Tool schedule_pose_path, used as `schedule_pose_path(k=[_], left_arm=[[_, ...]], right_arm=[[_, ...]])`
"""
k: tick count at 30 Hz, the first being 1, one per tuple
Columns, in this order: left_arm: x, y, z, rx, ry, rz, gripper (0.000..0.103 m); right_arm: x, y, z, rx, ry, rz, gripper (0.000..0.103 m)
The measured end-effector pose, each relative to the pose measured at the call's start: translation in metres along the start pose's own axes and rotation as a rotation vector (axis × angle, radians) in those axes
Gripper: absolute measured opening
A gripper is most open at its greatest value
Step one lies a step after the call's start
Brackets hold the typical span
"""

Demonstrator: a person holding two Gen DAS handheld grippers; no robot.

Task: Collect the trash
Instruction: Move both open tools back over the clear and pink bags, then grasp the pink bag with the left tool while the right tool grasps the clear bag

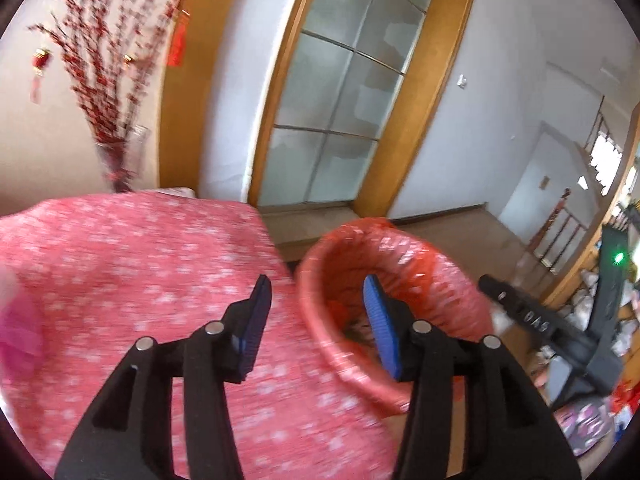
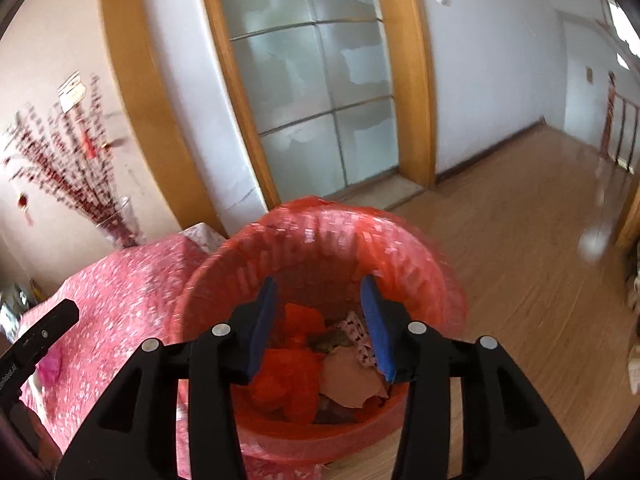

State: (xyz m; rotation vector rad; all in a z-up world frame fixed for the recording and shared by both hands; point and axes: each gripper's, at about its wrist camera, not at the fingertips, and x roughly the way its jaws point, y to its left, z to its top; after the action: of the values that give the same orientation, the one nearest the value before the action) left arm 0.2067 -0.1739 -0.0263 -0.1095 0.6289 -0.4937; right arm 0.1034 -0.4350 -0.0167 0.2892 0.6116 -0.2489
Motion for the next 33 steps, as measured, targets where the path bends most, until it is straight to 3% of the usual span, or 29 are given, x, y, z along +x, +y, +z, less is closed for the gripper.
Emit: schedule_pose_path(k=[8, 18, 25, 33], left_arm=[[-0.071, 0.065, -0.019, 0.023, -0.087, 0.205, 0.055], [-0.155, 0.19, -0.052, -0.099, -0.117, 0.498, 0.057], [-0.191, 0.256, -0.066, -0.233, -0.124, 0.599, 0.058], [-0.215, 0.298, -0.077, -0.307, -0.132, 0.65, 0.058]], right_arm=[[-0.004, 0.084, -0.02, -0.137, 0.021, 0.154, 0.045], [-0.002, 0.227, -0.064, -0.312, 0.118, 0.417, 0.045], [-0.006, 0.322, -0.106, -0.394, 0.215, 0.589, 0.045], [0.002, 0.383, -0.139, -0.482, 0.274, 0.62, 0.045]])
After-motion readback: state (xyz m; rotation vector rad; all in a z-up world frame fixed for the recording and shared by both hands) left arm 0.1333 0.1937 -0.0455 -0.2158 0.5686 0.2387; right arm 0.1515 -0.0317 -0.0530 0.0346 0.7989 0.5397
